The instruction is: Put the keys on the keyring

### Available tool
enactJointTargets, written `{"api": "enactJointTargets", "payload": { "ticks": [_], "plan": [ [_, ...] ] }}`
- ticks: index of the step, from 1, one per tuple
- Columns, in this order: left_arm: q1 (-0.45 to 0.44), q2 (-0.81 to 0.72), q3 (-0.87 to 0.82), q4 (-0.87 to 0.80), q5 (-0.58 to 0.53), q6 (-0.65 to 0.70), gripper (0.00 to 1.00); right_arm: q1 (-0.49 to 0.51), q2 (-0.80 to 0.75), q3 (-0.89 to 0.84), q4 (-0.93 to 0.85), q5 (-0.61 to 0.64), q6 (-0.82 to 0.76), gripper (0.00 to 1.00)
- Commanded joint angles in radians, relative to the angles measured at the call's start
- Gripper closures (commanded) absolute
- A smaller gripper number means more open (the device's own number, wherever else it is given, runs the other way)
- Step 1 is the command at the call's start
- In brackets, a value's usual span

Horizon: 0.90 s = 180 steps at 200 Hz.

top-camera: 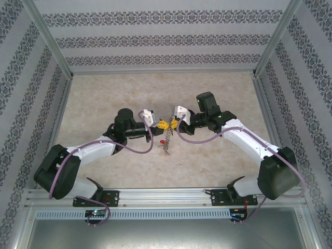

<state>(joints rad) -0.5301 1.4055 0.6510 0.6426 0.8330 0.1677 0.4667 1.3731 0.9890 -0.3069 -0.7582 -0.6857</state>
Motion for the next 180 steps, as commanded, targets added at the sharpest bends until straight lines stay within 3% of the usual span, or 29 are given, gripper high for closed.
{"api": "enactJointTargets", "payload": {
  "ticks": [1,45,89,135,180],
  "plan": [
    [-0.008,0.0,-0.012,0.074,0.024,-0.023,1.0,-0.001,-0.037,-0.021,0.064,-0.058,0.014,0.85],
    [-0.008,-0.014,-0.011,0.044,0.024,-0.005,1.0,0.005,-0.056,-0.017,0.064,-0.045,0.026,0.8],
    [-0.008,-0.006,-0.009,0.06,0.028,-0.013,1.0,0.01,-0.052,-0.025,0.1,-0.046,0.044,0.84],
    [-0.009,-0.014,-0.01,0.05,0.029,-0.006,1.0,0.009,-0.035,-0.026,0.123,0.004,0.054,0.72],
    [-0.009,-0.023,-0.009,0.044,0.02,-0.002,1.0,0.007,-0.026,-0.018,0.112,-0.017,0.049,0.72]
  ]
}}
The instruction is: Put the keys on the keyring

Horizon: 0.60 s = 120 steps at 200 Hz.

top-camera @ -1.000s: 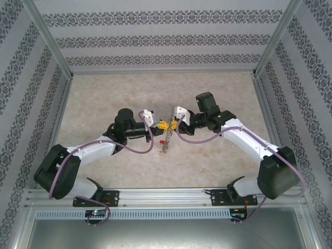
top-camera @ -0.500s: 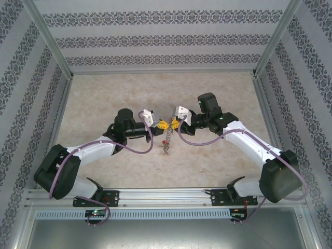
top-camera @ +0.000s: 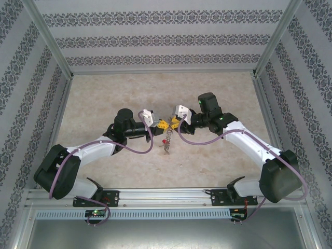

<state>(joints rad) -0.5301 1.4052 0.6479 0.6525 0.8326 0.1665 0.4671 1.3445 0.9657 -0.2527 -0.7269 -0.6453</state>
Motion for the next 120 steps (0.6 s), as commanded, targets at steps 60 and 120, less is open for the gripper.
{"api": "enactJointTargets", "payload": {
  "ticks": [60,120],
  "plan": [
    [-0.009,-0.025,-0.005,0.013,0.014,0.003,1.0,0.01,-0.044,-0.039,0.119,-0.088,0.026,0.73],
    [-0.009,-0.017,0.005,0.007,0.012,0.008,1.0,0.001,-0.064,-0.083,0.2,-0.048,0.054,0.74]
  ]
}}
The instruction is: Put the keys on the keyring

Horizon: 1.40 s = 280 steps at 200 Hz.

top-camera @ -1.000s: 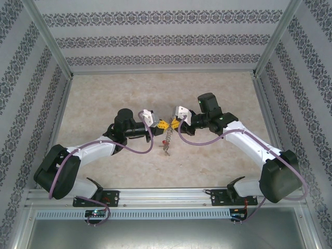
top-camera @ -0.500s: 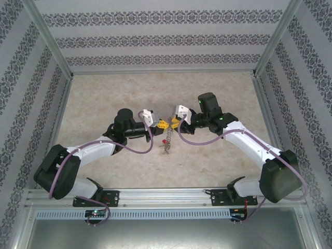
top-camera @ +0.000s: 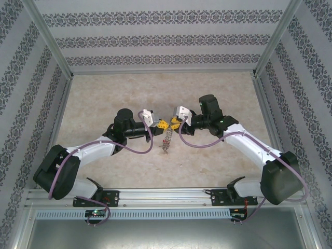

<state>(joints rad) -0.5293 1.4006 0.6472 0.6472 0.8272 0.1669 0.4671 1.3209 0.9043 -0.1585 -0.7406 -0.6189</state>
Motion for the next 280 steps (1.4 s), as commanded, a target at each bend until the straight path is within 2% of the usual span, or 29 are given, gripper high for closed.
{"api": "enactJointTargets", "payload": {
  "ticks": [1,12,27,53,73,110,124,135,152,164,177,190,200,212,223,231,240,248,257,267,280],
  "plan": [
    [-0.01,-0.012,0.006,0.013,0.017,0.008,1.0,0.001,-0.041,-0.022,0.105,-0.036,0.026,0.74],
    [-0.01,-0.015,0.005,0.008,0.012,0.009,1.0,-0.001,-0.043,-0.019,0.103,-0.049,0.021,0.74],
    [-0.01,-0.013,0.005,0.006,0.013,0.011,1.0,-0.003,-0.04,-0.006,0.088,-0.078,0.025,0.68],
    [-0.009,-0.012,0.01,0.003,0.011,0.01,1.0,-0.006,-0.045,0.002,0.041,-0.12,0.003,0.64],
    [-0.01,-0.012,0.015,-0.002,0.011,0.013,1.0,-0.005,-0.049,0.0,0.028,-0.13,-0.009,0.64],
    [-0.009,-0.017,0.015,0.004,0.011,0.01,1.0,-0.004,-0.022,0.003,-0.001,-0.102,-0.025,0.74],
    [-0.01,-0.017,0.015,0.009,0.017,0.005,1.0,0.001,-0.013,0.004,-0.002,-0.077,-0.033,0.74],
    [-0.01,-0.017,0.016,0.011,0.02,0.008,1.0,0.0,-0.009,0.003,-0.001,-0.075,-0.039,0.79],
    [-0.01,-0.018,0.015,0.012,0.028,0.01,1.0,-0.001,-0.006,0.006,0.008,-0.06,-0.034,0.75],
    [-0.009,-0.018,0.015,0.012,0.029,0.015,1.0,-0.001,-0.002,0.012,0.001,-0.059,-0.045,0.77],
    [-0.01,-0.018,0.016,0.012,0.038,0.019,1.0,-0.002,0.006,0.021,0.006,-0.057,-0.042,0.75],
    [-0.009,-0.016,0.017,0.008,0.036,0.019,1.0,-0.003,0.013,0.03,0.002,-0.074,-0.047,0.81],
    [-0.009,-0.014,0.018,0.009,0.037,0.02,1.0,-0.002,0.02,0.036,0.012,-0.084,-0.033,0.78],
    [-0.009,-0.015,0.019,0.005,0.036,0.022,1.0,-0.001,0.024,0.042,0.007,-0.095,-0.036,0.84],
    [-0.009,-0.018,0.017,0.002,0.027,0.023,1.0,0.001,0.022,0.041,0.011,-0.095,-0.03,0.85],
    [-0.009,-0.02,0.014,0.0,0.017,0.023,1.0,-0.001,0.018,0.038,0.004,-0.094,-0.039,0.91],
    [-0.008,-0.022,0.014,-0.007,0.006,0.025,1.0,-0.002,0.011,0.033,0.001,-0.088,-0.042,0.92],
    [-0.008,-0.024,0.012,-0.014,-0.006,0.027,1.0,-0.004,0.005,0.031,-0.008,-0.089,-0.05,1.0],
    [-0.009,-0.024,0.01,-0.018,-0.02,0.026,1.0,-0.004,-0.003,0.03,-0.019,-0.079,-0.053,1.0],
    [-0.007,-0.026,0.012,-0.037,-0.026,0.036,0.92,0.0,-0.011,0.041,-0.05,-0.06,-0.067,1.0],
    [-0.007,-0.036,0.043,-0.139,-0.013,0.094,0.81,0.021,-0.019,0.07,-0.129,-0.009,-0.117,1.0]
  ]
}}
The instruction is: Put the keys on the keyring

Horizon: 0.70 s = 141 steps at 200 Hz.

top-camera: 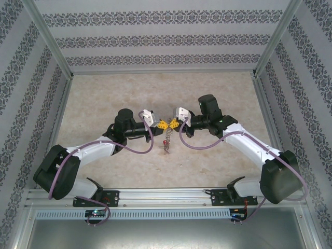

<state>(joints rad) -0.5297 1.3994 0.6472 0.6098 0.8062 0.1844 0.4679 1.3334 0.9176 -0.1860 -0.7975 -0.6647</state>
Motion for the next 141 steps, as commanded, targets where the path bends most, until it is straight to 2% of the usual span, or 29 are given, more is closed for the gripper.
{"api": "enactJointTargets", "payload": {
  "ticks": [1,20,49,85,141],
  "plan": [
    [-0.006,-0.036,0.045,-0.111,0.009,0.081,0.81,0.022,-0.032,0.059,-0.108,0.053,-0.077,1.0],
    [-0.008,-0.059,0.083,-0.235,0.014,0.165,0.79,0.037,-0.034,0.105,-0.218,0.103,-0.115,1.0],
    [-0.008,-0.071,0.117,-0.337,0.001,0.231,0.7,0.073,-0.028,0.178,-0.365,0.181,-0.158,1.0],
    [-0.009,-0.058,0.14,-0.364,0.028,0.254,0.69,0.114,-0.015,0.227,-0.415,0.251,-0.155,1.0],
    [-0.017,-0.035,0.192,-0.425,0.066,0.292,0.72,0.151,0.017,0.278,-0.439,0.279,-0.163,1.0]
  ]
}}
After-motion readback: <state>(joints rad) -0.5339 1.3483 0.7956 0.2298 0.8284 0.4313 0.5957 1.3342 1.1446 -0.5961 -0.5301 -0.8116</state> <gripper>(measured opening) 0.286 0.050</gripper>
